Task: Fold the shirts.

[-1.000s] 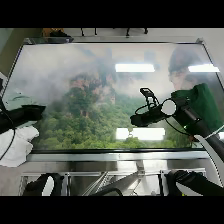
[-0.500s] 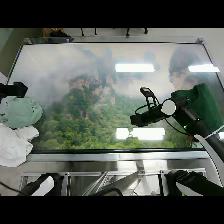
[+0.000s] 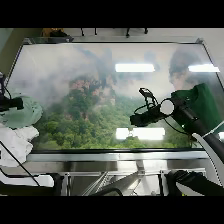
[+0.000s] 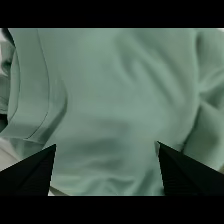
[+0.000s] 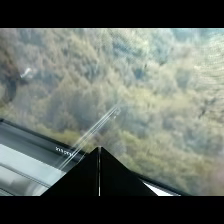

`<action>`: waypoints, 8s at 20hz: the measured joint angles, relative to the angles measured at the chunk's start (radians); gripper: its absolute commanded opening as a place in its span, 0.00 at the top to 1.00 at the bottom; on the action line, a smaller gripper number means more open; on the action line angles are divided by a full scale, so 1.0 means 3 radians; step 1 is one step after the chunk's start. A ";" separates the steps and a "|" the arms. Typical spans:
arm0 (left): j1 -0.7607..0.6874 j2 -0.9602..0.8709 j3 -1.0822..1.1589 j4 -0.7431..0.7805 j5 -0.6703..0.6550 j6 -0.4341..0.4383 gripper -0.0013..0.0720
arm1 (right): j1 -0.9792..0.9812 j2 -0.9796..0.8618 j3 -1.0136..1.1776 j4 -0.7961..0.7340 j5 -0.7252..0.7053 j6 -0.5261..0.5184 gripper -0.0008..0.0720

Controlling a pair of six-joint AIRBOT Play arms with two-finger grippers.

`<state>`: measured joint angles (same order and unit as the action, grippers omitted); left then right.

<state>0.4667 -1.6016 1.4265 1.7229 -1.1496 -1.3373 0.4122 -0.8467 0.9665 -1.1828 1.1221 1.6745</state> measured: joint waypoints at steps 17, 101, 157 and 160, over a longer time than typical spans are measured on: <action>-0.1015 0.0384 0.1489 -0.1513 -0.0462 -0.0139 0.97 | -0.0003 -0.0127 0.0014 0.0071 0.0046 -0.0001 0.97; -0.1784 -0.0252 0.1294 -0.2789 -0.0154 0.0298 0.05 | -0.1495 -0.2639 0.3176 0.1761 0.0559 -0.1738 0.41; -0.2505 0.0753 -0.1929 -0.1369 0.0051 0.0451 0.90 | -0.2209 0.0069 -0.2052 0.1665 -0.0148 -0.2096 0.97; -0.2528 0.0752 -0.1930 -0.1363 -0.0072 0.0444 0.65 | -0.2209 0.0069 -0.2052 0.1666 -0.0144 -0.2096 0.97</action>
<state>-0.2916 -1.3762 0.8474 1.3140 -1.1713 -1.2041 -0.2504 -0.8261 0.3508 -0.6830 1.0790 1.0458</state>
